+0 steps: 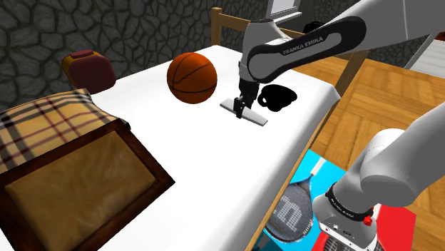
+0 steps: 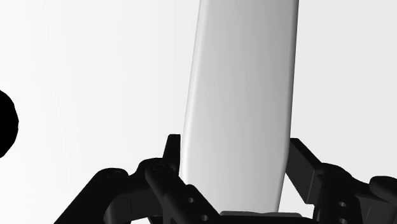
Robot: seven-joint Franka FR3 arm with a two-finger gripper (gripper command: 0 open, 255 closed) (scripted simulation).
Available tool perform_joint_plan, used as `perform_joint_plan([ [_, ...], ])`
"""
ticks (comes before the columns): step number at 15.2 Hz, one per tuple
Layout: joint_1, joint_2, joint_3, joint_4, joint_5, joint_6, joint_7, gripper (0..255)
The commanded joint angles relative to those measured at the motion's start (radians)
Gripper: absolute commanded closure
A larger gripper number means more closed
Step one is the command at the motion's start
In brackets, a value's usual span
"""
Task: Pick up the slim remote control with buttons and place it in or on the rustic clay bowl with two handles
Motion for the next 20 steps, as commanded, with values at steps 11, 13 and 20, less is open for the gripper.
perform_joint_plan([
  [11, 0.0, -0.064, 0.001, 0.108, -0.001, -0.172, 0.003, 255],
  [13, 0.0, -0.071, 0.001, 0.129, -0.001, -0.2, 0.003, 255],
  [20, -0.02, -0.097, -0.031, 0.164, -0.011, -0.261, -0.044, 255],
])
